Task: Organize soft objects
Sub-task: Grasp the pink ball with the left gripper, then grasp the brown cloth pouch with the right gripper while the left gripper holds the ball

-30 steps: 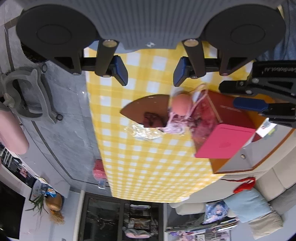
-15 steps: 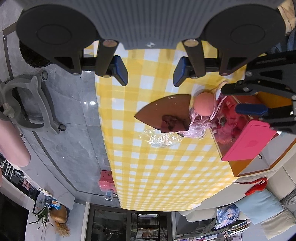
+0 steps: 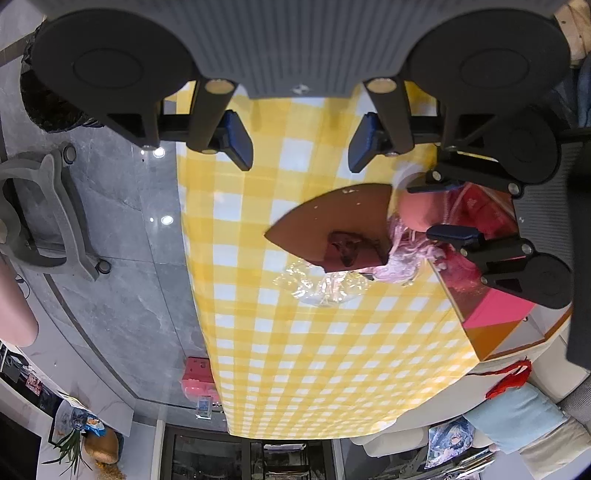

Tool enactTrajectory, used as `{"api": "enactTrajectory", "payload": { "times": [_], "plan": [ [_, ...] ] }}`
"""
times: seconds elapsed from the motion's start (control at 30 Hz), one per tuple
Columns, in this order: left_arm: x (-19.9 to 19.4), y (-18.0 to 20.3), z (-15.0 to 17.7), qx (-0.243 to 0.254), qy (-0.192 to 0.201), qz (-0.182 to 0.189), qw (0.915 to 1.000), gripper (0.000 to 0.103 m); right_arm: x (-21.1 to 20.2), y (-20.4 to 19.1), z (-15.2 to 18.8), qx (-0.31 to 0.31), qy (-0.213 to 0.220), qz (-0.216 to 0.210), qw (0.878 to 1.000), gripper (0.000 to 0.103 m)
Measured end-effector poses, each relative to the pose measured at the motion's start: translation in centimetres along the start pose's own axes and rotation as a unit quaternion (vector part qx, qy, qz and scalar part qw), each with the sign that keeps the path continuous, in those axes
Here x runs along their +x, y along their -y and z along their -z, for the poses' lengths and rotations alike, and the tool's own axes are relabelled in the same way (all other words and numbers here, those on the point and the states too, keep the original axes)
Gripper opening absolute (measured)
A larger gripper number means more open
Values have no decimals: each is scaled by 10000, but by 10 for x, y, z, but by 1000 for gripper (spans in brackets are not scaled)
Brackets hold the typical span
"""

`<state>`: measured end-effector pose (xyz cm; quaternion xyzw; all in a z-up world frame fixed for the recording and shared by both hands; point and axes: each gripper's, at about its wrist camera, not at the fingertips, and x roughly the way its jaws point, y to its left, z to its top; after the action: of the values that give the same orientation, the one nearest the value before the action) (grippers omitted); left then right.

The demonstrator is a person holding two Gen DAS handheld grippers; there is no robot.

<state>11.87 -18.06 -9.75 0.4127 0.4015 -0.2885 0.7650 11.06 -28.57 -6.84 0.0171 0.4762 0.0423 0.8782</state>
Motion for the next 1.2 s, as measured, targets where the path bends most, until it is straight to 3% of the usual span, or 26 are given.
{"api": "enactTrajectory", "payload": {
  "times": [0.23, 0.4, 0.47, 0.6, 0.67, 0.83, 0.97, 1.2],
  "plan": [
    [21, 7, -7, 871, -474, -204, 9949, 52, 18, 14, -6, 217, -152, -204, 9994, 59],
    [31, 8, -6, 1259, -552, -256, 9902, 50, 31, 16, -14, 123, -235, -334, 9991, 60],
    [32, 7, -5, 1292, -506, -239, 9900, 47, 38, 16, -19, -20, -234, -455, 9987, 66],
    [25, -2, -3, 881, -314, -147, 9955, 43, 54, 13, -31, -446, -208, -859, 9951, 94],
    [17, -9, -3, 526, -165, -54, 9985, 43, 65, 10, -37, -702, -216, -958, 9927, 99],
    [2, -24, -7, -391, 0, 124, 9992, 43, 97, 4, -50, -1291, -311, -971, 9864, 100],
    [-3, -27, -8, -611, -3, 208, 9979, 43, 119, 2, -56, -1661, -383, -963, 9806, 100],
    [-10, -36, -5, -1040, 10, 297, 9941, 44, 138, 6, -60, -1514, -489, -900, 9831, 101]
  ]
}}
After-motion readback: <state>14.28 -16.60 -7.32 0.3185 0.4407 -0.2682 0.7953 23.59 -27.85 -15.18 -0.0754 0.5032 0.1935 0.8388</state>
